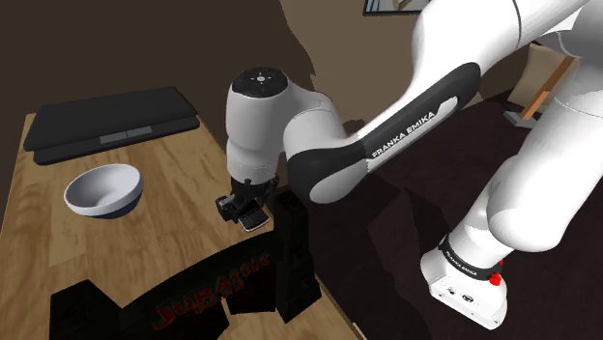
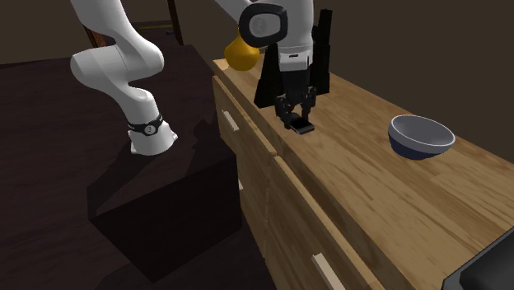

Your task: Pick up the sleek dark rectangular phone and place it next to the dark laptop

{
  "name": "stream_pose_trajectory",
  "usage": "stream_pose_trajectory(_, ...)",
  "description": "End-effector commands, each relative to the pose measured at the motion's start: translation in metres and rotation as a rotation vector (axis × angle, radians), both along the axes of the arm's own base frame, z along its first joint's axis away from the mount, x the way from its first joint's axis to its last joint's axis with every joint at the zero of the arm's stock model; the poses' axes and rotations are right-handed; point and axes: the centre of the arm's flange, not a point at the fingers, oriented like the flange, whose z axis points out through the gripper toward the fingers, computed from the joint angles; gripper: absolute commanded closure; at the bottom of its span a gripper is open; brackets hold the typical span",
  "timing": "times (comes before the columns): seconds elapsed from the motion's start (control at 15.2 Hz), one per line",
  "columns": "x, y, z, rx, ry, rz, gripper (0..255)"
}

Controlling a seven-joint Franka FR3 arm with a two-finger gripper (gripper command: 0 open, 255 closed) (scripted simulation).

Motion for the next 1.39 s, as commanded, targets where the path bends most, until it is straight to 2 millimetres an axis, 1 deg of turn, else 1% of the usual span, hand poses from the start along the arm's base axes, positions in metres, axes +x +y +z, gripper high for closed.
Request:
stream_pose_trajectory(0.0, 0.0, 0.0, 0.011, 0.0, 0.0, 0.0, 255)
stream_pose_trajectory(1.32, 0.0, 0.0, 0.116, 0.0, 0.0, 0.0, 255)
